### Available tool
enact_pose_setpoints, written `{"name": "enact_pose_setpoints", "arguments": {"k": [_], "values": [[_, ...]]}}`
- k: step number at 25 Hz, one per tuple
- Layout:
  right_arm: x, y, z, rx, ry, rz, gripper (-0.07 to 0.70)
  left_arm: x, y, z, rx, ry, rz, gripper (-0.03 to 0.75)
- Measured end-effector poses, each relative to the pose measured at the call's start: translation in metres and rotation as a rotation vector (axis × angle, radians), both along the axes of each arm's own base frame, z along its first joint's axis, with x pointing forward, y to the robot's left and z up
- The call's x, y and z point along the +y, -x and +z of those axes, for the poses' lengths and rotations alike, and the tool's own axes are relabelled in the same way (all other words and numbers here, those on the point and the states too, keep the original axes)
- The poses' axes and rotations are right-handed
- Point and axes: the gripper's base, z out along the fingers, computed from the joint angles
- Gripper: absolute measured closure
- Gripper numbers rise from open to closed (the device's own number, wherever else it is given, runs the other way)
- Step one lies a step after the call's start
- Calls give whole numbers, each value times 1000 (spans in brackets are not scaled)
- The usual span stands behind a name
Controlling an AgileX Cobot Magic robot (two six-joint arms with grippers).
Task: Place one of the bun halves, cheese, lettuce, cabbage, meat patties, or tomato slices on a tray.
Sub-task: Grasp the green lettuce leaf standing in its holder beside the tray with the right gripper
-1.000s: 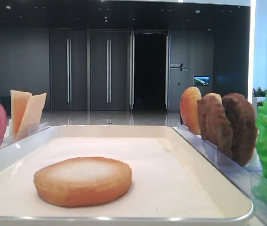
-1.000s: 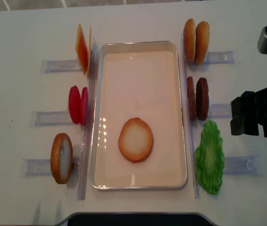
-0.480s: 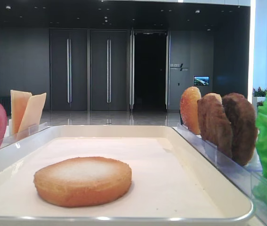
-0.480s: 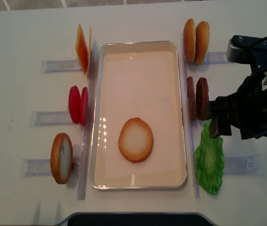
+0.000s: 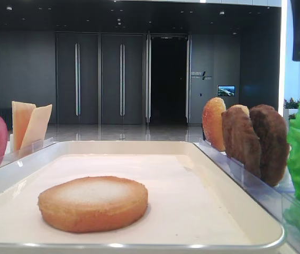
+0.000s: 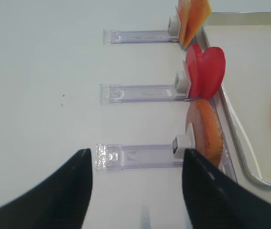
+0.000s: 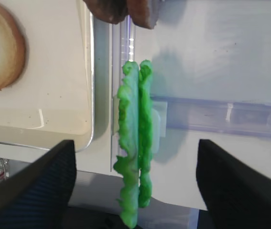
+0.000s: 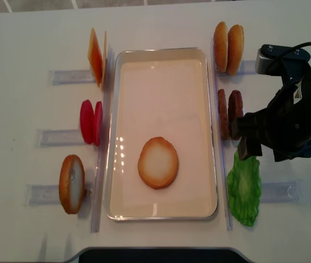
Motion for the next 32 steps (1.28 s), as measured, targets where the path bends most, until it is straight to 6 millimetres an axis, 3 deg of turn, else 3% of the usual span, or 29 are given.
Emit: {"name": "enact_pose_setpoints", "arguments": {"k": [8, 23, 32], "values": [[-1, 6, -11, 49, 3, -1, 104, 0, 0, 0, 0, 0, 0, 263], [-1, 6, -11, 49, -2, -2, 113, 0, 0, 0, 0, -1, 0, 263], [-1, 6, -11, 50, -3, -3, 363, 0, 0, 0, 0, -1, 0, 263]]}}
